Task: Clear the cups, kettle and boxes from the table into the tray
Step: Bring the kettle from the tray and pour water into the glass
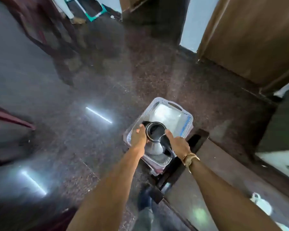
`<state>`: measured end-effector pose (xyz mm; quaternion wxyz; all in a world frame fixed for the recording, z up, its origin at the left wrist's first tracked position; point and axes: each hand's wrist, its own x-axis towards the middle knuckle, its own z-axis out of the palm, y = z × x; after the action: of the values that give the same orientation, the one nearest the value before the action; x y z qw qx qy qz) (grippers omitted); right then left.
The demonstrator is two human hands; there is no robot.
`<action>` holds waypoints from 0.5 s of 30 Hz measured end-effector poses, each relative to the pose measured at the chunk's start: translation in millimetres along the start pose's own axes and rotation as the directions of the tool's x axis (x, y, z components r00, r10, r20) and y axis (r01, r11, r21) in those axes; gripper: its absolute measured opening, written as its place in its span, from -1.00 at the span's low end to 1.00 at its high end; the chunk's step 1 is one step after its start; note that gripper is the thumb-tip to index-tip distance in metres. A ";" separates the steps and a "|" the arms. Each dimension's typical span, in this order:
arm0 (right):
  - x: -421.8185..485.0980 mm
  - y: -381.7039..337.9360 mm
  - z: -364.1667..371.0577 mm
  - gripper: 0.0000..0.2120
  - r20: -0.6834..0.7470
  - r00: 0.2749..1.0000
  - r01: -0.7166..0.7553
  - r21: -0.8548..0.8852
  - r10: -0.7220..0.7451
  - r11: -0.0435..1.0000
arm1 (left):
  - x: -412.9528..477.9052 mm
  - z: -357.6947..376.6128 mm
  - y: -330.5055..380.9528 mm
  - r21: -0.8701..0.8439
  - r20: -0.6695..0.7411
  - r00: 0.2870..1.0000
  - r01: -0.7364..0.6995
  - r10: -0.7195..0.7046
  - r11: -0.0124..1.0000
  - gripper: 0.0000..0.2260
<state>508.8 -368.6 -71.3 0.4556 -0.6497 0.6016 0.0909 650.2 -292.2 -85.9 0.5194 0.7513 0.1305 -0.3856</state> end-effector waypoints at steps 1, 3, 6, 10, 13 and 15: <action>1.4 -3.4 -1.3 -0.13 0.013 1.000 -0.020 -0.026 0.020 0.999 | 0.1 1.2 -0.9 -0.006 0.002 1.000 0.005 -0.005 1.000 -0.69; 5.3 -6.5 0.5 -0.08 0.037 0.998 -0.044 -0.035 0.046 0.998 | 2.9 1.3 -1.0 -0.024 -0.025 1.000 -0.005 0.004 1.000 -0.68; 8.3 -5.9 2.6 0.00 0.007 0.999 -0.034 -0.044 0.035 0.998 | 7.8 -1.2 3.3 -0.117 0.002 0.998 0.060 -0.060 0.991 -0.69; 7.7 -8.6 1.4 0.10 -0.027 0.998 -0.065 -0.009 0.065 0.998 | 13.4 -1.1 6.1 -0.106 -0.022 0.997 0.069 -0.071 0.992 -0.67; 8.3 -10.3 0.2 -0.02 0.044 0.998 -0.048 0.001 0.048 0.999 | 15.6 1.8 9.7 -0.098 0.005 0.996 0.094 -0.094 0.991 -0.68; 11.0 -7.2 1.8 -0.06 0.052 0.997 -0.059 0.018 0.058 0.998 | 16.8 0.6 11.7 -0.092 0.032 0.992 0.125 -0.123 0.988 -0.66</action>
<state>518.7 -376.0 -76.1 0.4747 -0.6247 0.6093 0.1150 668.2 -301.1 -90.0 0.5309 0.7113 0.1882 -0.4204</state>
